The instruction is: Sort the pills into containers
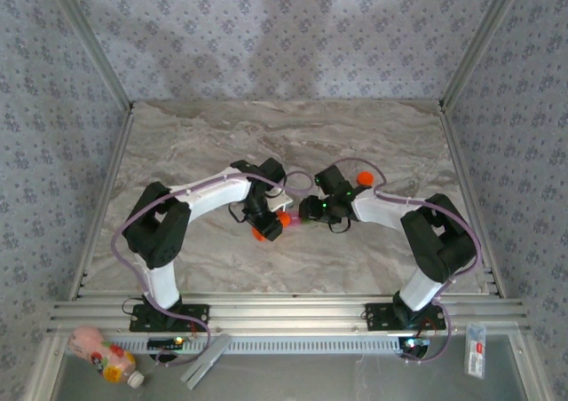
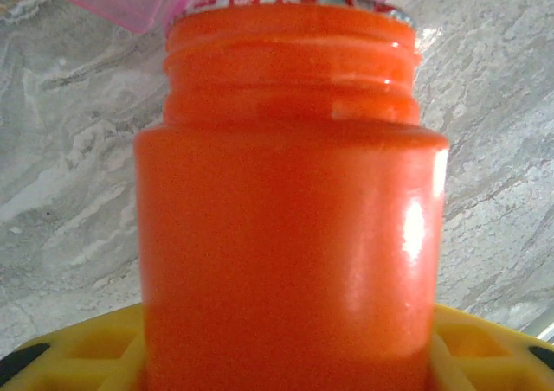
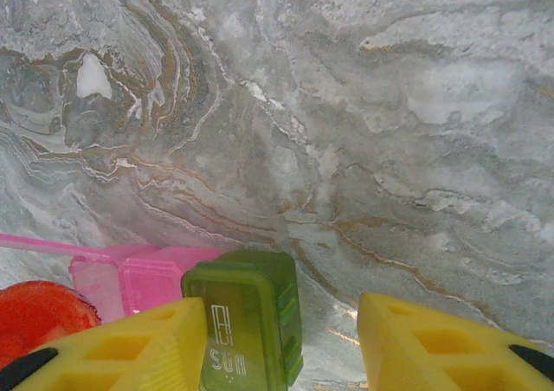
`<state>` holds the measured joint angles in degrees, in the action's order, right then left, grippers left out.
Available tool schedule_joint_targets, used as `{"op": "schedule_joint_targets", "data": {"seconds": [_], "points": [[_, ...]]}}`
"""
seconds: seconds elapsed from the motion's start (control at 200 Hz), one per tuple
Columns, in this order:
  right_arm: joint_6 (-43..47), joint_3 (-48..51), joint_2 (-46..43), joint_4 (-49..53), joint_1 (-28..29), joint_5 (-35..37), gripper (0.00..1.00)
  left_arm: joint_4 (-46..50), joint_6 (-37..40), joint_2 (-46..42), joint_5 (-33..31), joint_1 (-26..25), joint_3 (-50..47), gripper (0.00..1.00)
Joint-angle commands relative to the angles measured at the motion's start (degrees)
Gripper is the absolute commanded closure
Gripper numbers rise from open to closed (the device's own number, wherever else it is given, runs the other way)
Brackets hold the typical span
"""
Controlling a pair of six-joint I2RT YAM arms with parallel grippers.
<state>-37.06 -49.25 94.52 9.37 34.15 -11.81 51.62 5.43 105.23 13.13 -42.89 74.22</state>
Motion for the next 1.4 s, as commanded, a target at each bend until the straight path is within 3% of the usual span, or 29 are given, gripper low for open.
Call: {"op": "schedule_joint_targets", "data": {"seconds": [0.0,1.394], "points": [[-1.0,0.85,-0.34,0.79,0.48,-0.18,0.49,2.52,1.25,0.41,-0.72,-0.52,1.81,1.0],[-1.53,1.08,-0.76,0.93,1.08,0.11,0.49,8.77,2.93,3.49,-4.99,-1.4,7.26,1.0]]}}
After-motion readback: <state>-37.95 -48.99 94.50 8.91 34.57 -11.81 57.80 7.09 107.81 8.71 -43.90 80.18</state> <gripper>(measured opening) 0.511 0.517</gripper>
